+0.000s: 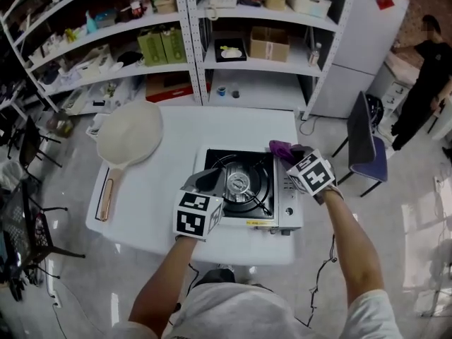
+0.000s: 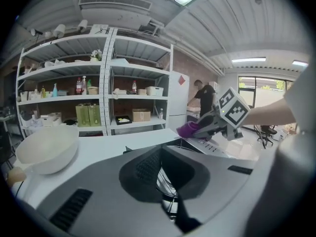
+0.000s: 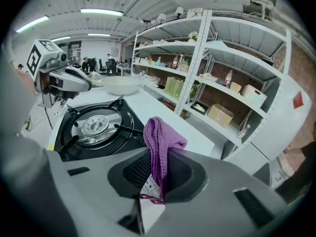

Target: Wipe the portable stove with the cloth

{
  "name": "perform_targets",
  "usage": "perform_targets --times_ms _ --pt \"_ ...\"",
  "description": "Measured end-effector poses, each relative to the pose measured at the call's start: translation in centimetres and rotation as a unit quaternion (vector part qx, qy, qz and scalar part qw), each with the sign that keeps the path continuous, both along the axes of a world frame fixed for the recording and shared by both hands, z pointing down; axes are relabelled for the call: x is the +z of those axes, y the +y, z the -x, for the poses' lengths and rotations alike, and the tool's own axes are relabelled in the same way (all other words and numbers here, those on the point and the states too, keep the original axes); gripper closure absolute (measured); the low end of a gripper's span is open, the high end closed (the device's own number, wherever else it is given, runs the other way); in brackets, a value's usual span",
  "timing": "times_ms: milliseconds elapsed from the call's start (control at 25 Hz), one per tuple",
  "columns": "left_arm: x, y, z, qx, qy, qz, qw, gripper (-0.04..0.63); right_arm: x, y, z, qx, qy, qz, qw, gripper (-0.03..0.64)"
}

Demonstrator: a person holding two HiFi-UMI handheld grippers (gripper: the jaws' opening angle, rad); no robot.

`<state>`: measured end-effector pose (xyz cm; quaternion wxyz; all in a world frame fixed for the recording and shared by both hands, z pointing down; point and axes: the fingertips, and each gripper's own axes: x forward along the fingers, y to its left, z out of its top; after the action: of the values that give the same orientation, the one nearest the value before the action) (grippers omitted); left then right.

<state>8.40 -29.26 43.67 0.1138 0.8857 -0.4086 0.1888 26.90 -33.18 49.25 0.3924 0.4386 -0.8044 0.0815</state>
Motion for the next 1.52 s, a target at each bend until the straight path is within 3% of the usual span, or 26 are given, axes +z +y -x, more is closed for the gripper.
perform_targets --times_ms 1520 --pt "-0.9 12.3 1.1 -0.059 -0.003 -0.022 0.9980 0.592 0.4 14.5 2.2 -0.060 -0.014 0.003 0.998 0.552"
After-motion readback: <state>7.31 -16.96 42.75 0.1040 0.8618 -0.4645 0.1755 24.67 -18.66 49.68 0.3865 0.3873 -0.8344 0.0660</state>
